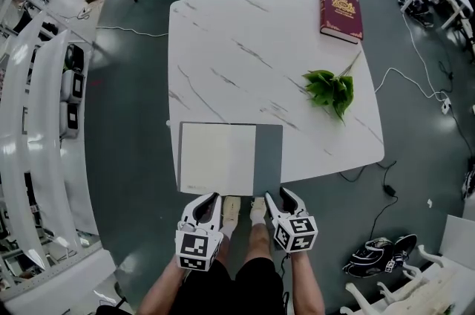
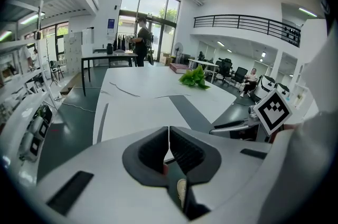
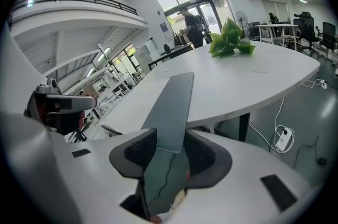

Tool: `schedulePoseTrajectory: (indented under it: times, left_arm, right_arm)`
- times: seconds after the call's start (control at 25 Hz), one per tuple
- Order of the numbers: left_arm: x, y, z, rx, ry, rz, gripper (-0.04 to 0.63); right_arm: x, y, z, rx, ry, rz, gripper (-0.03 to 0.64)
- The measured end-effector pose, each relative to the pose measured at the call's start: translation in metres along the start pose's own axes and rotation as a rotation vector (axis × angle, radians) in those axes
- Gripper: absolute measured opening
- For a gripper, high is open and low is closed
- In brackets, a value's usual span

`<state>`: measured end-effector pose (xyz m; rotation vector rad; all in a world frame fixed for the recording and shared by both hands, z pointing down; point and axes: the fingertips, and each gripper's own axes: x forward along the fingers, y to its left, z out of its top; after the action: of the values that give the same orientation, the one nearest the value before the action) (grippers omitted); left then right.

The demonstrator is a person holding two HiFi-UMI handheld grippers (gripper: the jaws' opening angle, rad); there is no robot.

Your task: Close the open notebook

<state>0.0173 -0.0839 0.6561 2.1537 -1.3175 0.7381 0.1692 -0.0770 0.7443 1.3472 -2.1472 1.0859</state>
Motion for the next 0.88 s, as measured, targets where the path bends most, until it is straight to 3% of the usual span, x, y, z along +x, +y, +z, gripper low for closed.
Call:
schedulePoseTrajectory:
  times: [0.88]
  left_arm:
    - [-0.035, 0.021, 0.031, 0.008, -0.083, 0.011, 0.028]
  right_arm:
    - [-0.038, 0.032, 0.042, -0.074, -0.089, -0.062, 0.092]
